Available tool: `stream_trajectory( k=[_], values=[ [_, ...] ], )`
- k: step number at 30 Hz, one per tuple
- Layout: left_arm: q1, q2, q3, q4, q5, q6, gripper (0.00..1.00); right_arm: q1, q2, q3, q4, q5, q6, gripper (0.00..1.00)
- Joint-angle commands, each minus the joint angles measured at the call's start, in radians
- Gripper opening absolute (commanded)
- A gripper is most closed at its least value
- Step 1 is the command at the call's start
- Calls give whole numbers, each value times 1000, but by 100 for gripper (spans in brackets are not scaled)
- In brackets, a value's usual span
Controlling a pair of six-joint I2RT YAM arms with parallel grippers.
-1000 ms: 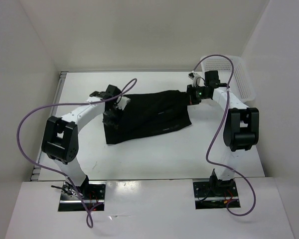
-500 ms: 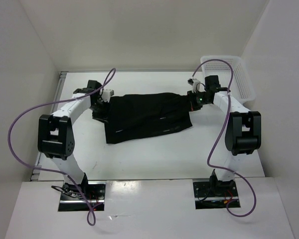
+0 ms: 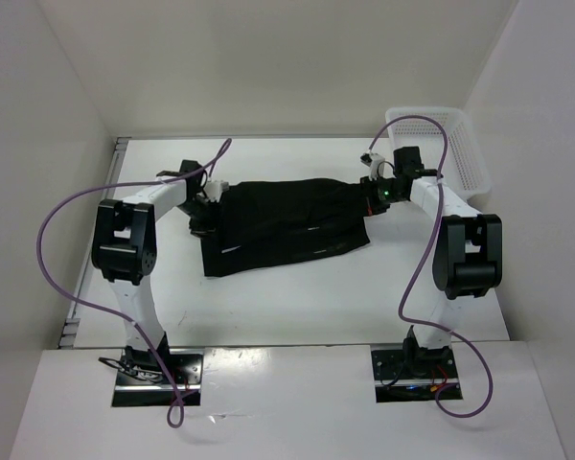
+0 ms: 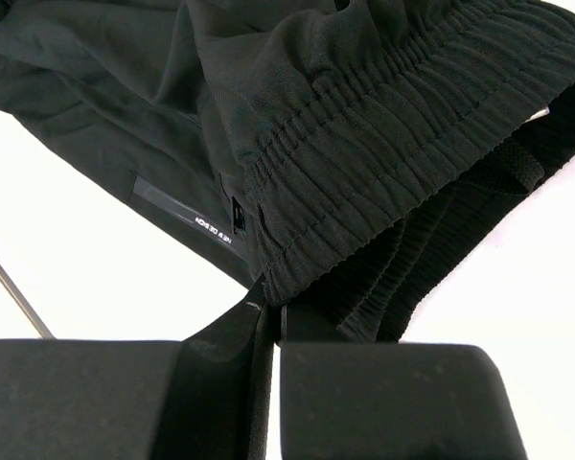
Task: Fold and stack the shorts
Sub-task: Fold the shorts
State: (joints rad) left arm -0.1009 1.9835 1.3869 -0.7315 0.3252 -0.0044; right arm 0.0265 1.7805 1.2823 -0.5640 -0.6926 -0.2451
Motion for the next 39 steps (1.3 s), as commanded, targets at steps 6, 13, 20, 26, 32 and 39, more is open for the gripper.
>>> stream_trajectory(
  k=[6,13,20,26,32,39],
  values=[
    [10,1,32,-77,141,4,5,7,-47,-6,4,-2,-19,0],
    [10,-75,30,-77,201,4,0,7,-29,34,4,-12,-19,0],
    [135,-185,250,-55,141,4,0,7,-20,172,-19,24,-107,0],
    [87,-351,82,-80,103,4,0,7,-52,149,-198,105,-413,0],
    [58,-433,-176,-80,80,4,0,18,-87,-12,-247,185,-539,0],
    [40,-442,-336,-43,20,4,0,47,-96,-109,-247,295,-583,0]
  ],
)
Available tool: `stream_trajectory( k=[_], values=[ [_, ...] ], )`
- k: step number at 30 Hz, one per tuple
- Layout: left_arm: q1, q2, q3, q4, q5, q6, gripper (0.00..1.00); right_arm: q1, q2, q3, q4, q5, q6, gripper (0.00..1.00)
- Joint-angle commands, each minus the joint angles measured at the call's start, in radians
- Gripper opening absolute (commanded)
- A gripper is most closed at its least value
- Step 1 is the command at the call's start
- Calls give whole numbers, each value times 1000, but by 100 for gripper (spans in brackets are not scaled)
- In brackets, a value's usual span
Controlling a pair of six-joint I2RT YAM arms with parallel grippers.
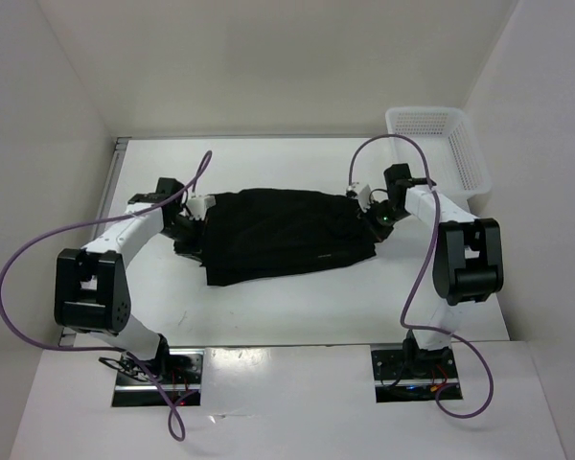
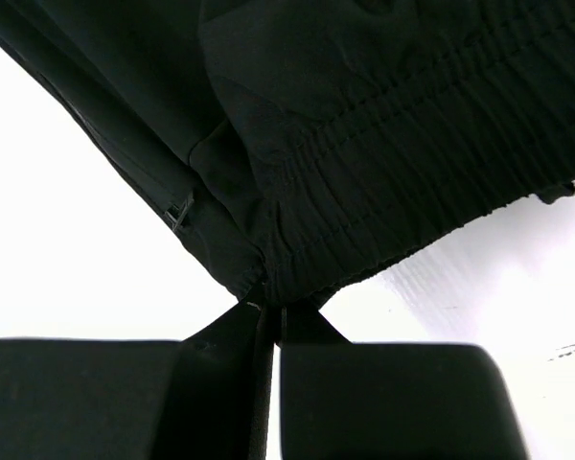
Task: Fold and stack the shorts
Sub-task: Fold the shorts
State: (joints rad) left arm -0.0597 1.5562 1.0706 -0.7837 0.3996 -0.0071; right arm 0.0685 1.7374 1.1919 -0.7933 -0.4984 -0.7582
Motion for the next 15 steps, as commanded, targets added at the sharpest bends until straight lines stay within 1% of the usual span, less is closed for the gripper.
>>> stream_trajectory(
  k=[1,7,8,9,10,11,12,13,15],
  values=[
    [-2,-15,-30,18,-54,7,0,5,-64,-18,-18,112,-82,0],
    [-34,5,-64,8,-87,7,0,5,-84,-28,-27,135,-101,1],
    [-49,5,-64,-2,-87,7,2,5,-84,-38,-27,161,-101,14],
    [-49,18,-64,-12,-87,7,3,5,-84,-38,-27,172,-110,30],
    [-58,18,-64,-12,-87,7,14,5,-84,-51,-27,182,-110,54],
    [-58,28,-64,-22,-87,7,25,14,-96,-51,-41,201,-128,91],
    [-68,39,-52,-40,-87,7,32,14,-96,-51,-41,210,-141,100],
    [-68,39,-40,-51,-87,7,35,14,-123,-51,-41,224,-141,100],
    [-59,27,-22,-86,-87,7,38,14,-150,-42,-53,265,-153,100]
  ],
)
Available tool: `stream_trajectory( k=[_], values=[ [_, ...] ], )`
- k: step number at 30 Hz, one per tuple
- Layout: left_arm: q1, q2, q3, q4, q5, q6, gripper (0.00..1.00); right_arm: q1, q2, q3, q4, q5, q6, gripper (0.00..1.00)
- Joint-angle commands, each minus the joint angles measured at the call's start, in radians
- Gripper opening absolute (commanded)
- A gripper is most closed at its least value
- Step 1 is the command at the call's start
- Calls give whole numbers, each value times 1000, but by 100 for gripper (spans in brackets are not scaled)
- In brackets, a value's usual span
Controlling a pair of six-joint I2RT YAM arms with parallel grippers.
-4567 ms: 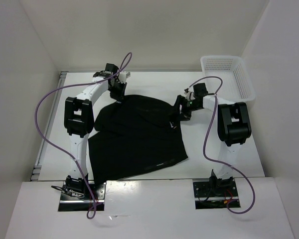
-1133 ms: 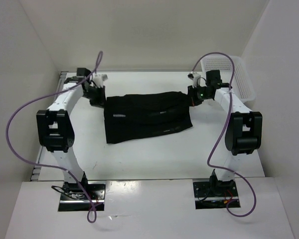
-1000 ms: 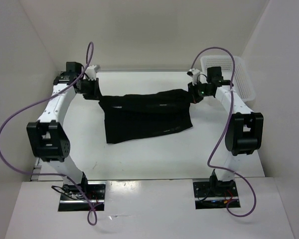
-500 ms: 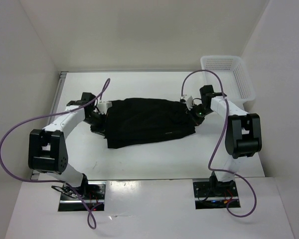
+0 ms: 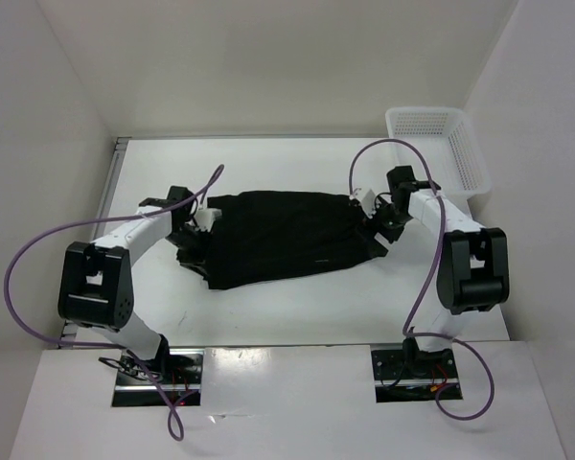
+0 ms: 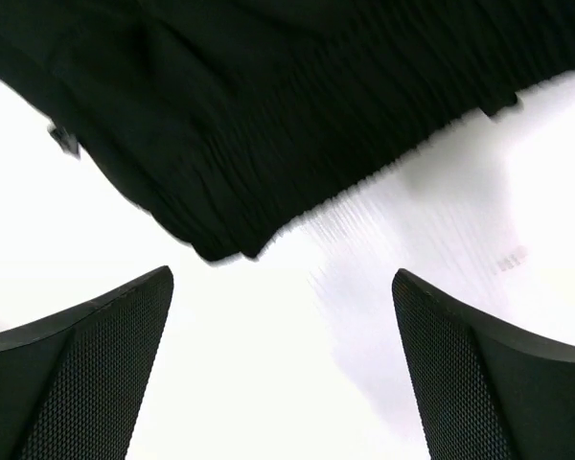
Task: Fold and stack the shorts
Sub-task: Fold the shorts
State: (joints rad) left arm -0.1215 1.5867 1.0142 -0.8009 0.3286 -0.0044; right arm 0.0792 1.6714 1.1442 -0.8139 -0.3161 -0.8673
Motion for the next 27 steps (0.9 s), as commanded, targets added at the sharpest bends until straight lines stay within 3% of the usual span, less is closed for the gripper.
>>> stream_trajectory(
  k=[1,8,12,18,22,27],
  values=[
    [19,-25,67,-69,-5,4,38,4,-113,17,-54,83,-59,100],
    [106,53,309,-29,33,4,44,4,-171,101,-120,12,-38,100],
    [106,194,409,100,0,4,50,4,-142,161,-62,-34,51,91],
    [106,415,575,245,-78,4,50,131,-49,201,54,18,116,80],
    [106,513,661,266,-89,4,54,253,10,177,97,72,96,70],
    [106,596,682,284,-47,4,55,280,63,105,122,127,82,46]
  ],
)
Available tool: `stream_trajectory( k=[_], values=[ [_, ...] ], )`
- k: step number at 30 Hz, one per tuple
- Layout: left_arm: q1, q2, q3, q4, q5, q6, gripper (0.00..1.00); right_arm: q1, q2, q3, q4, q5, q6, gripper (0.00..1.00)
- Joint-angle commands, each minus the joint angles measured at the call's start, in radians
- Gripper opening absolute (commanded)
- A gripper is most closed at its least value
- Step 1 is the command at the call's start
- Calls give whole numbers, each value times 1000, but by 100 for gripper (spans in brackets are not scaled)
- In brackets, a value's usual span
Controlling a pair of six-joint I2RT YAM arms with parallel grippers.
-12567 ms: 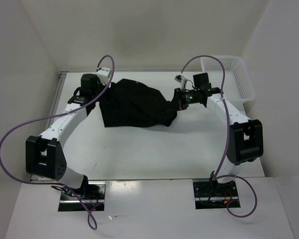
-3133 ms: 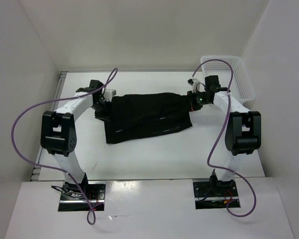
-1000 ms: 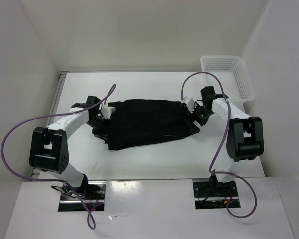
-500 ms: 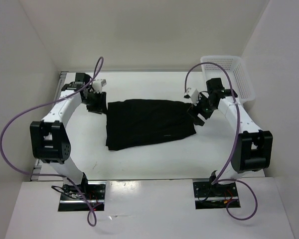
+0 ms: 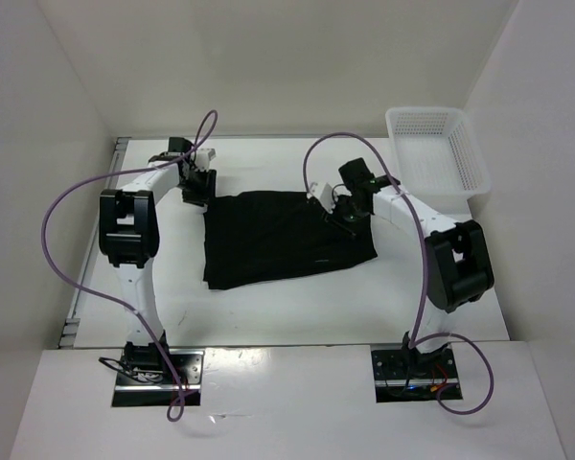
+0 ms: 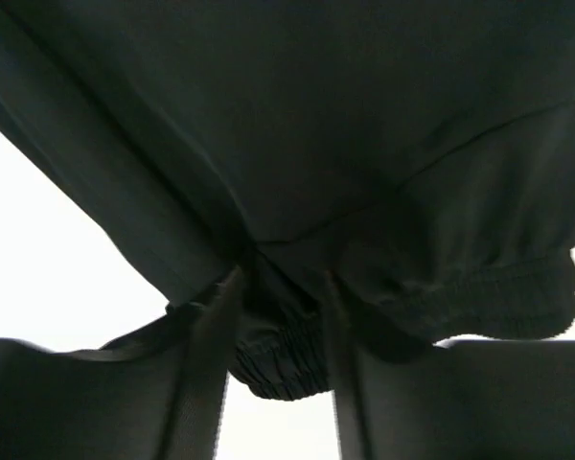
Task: Fold and stack the shorts
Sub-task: Fold the shorts
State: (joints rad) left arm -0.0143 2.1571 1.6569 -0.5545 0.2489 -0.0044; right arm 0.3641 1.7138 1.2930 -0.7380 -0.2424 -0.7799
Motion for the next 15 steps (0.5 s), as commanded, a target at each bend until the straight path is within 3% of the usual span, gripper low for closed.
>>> stream_trajectory(
  k=[1,5,10,13,15],
  values=[
    [-10,26,40,38,49,4,55,-5,21,-64,46,66,-22,43],
    [-10,50,21,56,157,4,58,-5,30,-165,55,156,-82,20],
    [-19,87,-17,65,225,4,55,-5,40,-208,75,232,-128,8],
    [-29,98,-28,65,225,4,38,-5,49,-219,97,253,-140,2],
    [-29,107,-37,65,237,4,17,4,49,-219,115,285,-150,0]
  ],
)
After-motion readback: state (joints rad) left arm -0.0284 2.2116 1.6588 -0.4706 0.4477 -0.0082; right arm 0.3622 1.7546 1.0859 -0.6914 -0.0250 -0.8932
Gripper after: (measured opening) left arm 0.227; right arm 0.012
